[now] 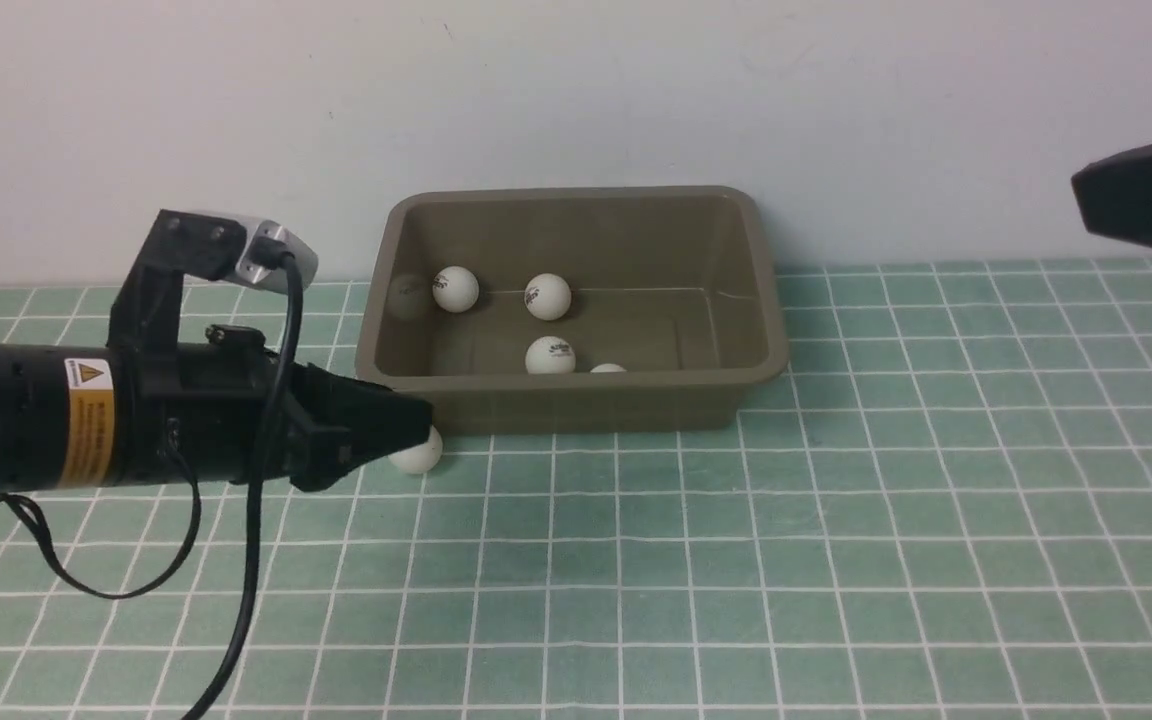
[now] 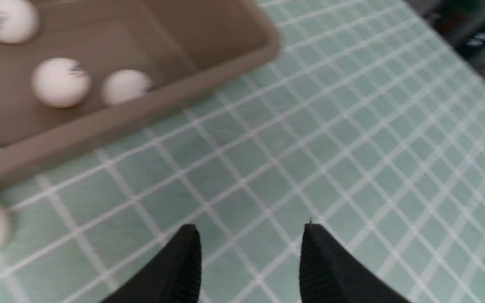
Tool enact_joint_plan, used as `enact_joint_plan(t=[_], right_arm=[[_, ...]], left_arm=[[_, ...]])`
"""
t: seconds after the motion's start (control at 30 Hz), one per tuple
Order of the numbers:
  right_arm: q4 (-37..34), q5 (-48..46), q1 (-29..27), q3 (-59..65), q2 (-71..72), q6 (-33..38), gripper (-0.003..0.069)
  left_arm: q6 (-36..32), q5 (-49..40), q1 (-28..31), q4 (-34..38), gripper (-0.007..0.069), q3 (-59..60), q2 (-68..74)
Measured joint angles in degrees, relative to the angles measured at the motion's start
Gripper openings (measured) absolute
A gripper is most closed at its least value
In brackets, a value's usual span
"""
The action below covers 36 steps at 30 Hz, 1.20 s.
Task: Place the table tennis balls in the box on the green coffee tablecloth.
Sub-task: 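Reach for and grasp a ping pong ball on the table beside the basket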
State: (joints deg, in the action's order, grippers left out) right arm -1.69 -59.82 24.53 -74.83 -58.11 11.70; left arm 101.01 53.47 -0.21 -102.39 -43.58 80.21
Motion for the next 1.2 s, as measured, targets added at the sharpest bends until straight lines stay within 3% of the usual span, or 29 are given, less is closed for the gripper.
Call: enact_joint_plan(t=[0.13, 0.27, 0.57, 0.93, 1.03, 1.2], right_arm=[[0.0, 0.2, 0.0, 0.0, 0.0, 0.0, 0.0514], [0.0, 0.2, 0.0, 0.0, 0.0, 0.0, 0.0514], [0.0, 0.2, 0.0, 0.0, 0.0, 0.0, 0.0514], [0.0, 0.2, 0.0, 0.0, 0.0, 0.0, 0.0514], [0.0, 0.2, 0.0, 0.0, 0.0, 0.0, 0.0514], [0.0, 0.2, 0.0, 0.0, 0.0, 0.0, 0.0514]], left_arm=[[1.2, 4.3, 0.0, 0.0, 0.0300, 0.0, -0.2], [4.1, 1.6, 0.0, 0.0, 0.0300, 0.0, -0.2], [8.1, -17.6, 0.0, 0.0, 0.0300, 0.0, -0.2], [-3.0, -48.2, 0.0, 1.1, 0.0300, 0.0, -0.2], [-4.4, -47.2, 0.0, 1.3, 0.0300, 0.0, -0.2], [-5.1, -32.7, 0.0, 1.2, 0.0300, 0.0, 0.2]])
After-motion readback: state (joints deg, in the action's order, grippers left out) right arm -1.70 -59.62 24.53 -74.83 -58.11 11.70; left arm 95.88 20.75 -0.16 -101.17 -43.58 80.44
